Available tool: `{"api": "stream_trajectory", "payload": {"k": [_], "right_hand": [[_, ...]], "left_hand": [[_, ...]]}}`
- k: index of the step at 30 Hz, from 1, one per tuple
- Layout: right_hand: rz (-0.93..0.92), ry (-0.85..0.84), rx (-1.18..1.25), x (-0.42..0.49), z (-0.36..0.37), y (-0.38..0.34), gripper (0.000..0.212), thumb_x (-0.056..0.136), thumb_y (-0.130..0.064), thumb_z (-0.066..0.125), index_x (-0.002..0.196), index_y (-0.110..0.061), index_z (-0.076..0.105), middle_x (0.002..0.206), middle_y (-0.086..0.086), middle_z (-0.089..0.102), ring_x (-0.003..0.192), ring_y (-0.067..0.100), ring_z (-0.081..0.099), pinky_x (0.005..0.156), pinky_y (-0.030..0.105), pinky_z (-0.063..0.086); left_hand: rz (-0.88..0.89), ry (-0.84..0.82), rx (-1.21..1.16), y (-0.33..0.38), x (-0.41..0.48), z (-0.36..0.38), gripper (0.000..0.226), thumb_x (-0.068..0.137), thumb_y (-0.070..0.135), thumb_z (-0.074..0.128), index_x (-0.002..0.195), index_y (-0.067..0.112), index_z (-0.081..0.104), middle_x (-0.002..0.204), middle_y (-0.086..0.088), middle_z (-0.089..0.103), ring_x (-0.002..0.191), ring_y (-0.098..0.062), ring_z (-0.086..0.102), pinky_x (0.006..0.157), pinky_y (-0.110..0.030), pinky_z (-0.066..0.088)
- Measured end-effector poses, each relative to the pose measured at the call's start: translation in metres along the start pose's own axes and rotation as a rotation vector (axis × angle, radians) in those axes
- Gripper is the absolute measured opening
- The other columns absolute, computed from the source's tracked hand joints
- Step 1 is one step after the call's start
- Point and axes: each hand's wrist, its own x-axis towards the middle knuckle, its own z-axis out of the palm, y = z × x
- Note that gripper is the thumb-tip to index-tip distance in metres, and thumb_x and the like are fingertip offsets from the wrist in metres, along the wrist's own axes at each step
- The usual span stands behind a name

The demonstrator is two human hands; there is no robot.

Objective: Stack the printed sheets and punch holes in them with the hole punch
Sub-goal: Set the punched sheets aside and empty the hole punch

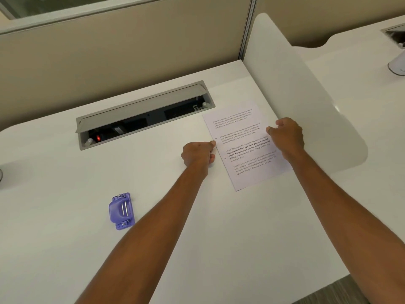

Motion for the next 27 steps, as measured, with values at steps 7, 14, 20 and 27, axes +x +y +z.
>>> {"api": "stream_trajectory", "payload": {"k": [7,14,20,27], "right_hand": [[-0.092,-0.032,0.052,-0.054,0.012,-0.006,0.041,0.094,-0.037,0.075,0.131,-0.022,0.071,0.133,0.000,0.073,0.120,0.025,0.069,0.102,0.043,0.056],[-0.154,-0.279,0.176,-0.143,0.076,-0.021,0.028,0.092,-0.030,0.079,0.120,-0.023,0.077,0.114,-0.009,0.073,0.110,0.014,0.068,0.093,0.032,0.052],[-0.185,-0.421,0.206,-0.213,0.130,-0.046,0.020,0.095,-0.026,0.078,0.114,-0.023,0.078,0.107,-0.009,0.074,0.098,-0.001,0.067,0.079,0.019,0.049],[-0.234,-0.594,0.166,-0.286,0.180,-0.080,0.010,0.094,-0.017,0.074,0.091,-0.013,0.082,0.085,-0.007,0.077,0.080,0.016,0.069,0.084,0.039,0.061]], "left_hand": [[0.038,-0.028,-0.034,-0.016,-0.027,-0.072,0.024,0.093,0.035,0.088,0.094,0.011,0.082,0.092,-0.006,0.084,0.071,-0.022,0.077,0.071,-0.034,0.070],[0.140,0.038,-0.018,-0.034,-0.049,-0.171,0.024,0.097,0.039,0.083,0.097,0.015,0.084,0.090,0.000,0.084,0.071,-0.016,0.079,0.061,-0.025,0.064],[0.200,0.196,0.002,-0.044,-0.051,-0.254,0.012,0.094,0.035,0.085,0.092,0.023,0.084,0.086,0.009,0.083,0.063,-0.008,0.074,0.065,-0.026,0.064],[0.151,0.316,0.070,-0.067,-0.052,-0.305,0.021,0.093,0.027,0.084,0.112,0.018,0.079,0.109,-0.002,0.080,0.091,-0.020,0.071,0.083,-0.032,0.061]]}}
